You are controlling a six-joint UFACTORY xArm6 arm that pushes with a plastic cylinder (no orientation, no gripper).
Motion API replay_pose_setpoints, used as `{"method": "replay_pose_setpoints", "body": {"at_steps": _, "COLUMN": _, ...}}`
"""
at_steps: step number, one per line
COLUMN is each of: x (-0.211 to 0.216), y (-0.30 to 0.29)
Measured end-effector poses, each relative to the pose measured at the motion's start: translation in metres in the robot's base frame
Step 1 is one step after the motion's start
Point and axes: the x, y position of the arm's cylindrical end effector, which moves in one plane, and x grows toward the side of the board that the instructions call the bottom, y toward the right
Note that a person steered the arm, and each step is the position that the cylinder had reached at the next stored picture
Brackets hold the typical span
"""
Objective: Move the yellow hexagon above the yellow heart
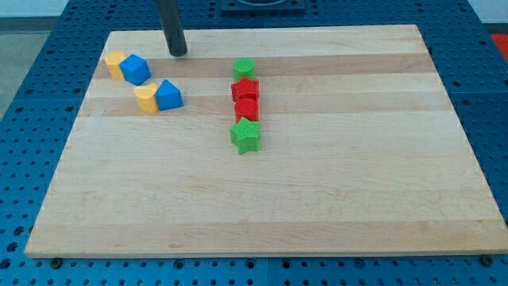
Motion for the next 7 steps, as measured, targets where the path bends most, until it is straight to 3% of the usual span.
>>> {"method": "replay_pose_setpoints", "body": {"at_steps": 1, "x": -0.023, "y": -0.035}}
{"method": "replay_pose_setpoints", "body": {"at_steps": 3, "x": -0.022, "y": -0.148}}
{"method": "replay_pose_setpoints", "body": {"at_steps": 4, "x": -0.022, "y": -0.148}}
{"method": "replay_pose_setpoints", "body": {"at_steps": 6, "x": 0.070, "y": -0.126}}
{"method": "replay_pose_setpoints", "body": {"at_steps": 7, "x": 0.071, "y": -0.126}}
